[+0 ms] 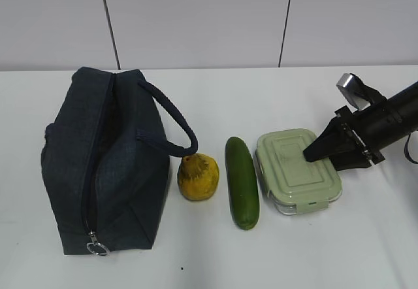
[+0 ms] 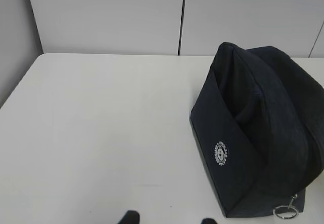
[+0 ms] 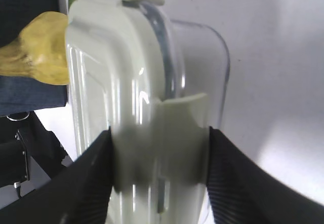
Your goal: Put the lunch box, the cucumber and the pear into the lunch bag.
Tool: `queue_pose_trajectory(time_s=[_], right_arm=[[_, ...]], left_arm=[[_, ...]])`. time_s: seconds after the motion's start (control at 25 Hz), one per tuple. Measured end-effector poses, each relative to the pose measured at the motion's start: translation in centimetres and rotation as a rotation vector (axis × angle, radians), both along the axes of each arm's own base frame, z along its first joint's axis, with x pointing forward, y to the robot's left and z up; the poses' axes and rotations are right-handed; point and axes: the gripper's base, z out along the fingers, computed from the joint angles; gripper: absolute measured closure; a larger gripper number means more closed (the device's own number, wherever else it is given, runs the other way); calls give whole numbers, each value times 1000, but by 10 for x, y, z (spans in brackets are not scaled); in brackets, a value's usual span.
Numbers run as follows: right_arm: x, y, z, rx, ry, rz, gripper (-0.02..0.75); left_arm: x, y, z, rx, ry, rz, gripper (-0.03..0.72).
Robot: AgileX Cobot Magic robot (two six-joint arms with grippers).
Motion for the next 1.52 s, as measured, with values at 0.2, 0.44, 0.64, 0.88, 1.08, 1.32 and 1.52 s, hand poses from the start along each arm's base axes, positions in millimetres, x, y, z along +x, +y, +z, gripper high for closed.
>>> queue_pose_trajectory(time_s=[0.2, 0.44, 0.64, 0.88, 1.08, 1.32, 1.52], right_arm=[[1, 1, 0, 9, -3, -6, 332], [2, 1, 0, 19, -8, -25, 332], [2, 1, 0, 19, -8, -25, 332], [2, 1, 0, 19, -9, -23, 332], [2, 1, 0, 18, -10, -24, 332], [2, 1, 0, 18, -10, -24, 332], [2, 1, 0, 18, -10, -24, 332]], left_arm=[[0, 0, 0, 0, 0, 0, 452], [0, 0, 0, -5, 0, -4, 452], [5, -5, 3, -44, 25, -32, 452], [38, -14, 23, -85, -11, -103, 451], [82, -23, 23, -145, 99, -149, 449], [127, -32, 11, -163, 216, -213, 449], [147, -40, 1, -190, 270, -241, 443]])
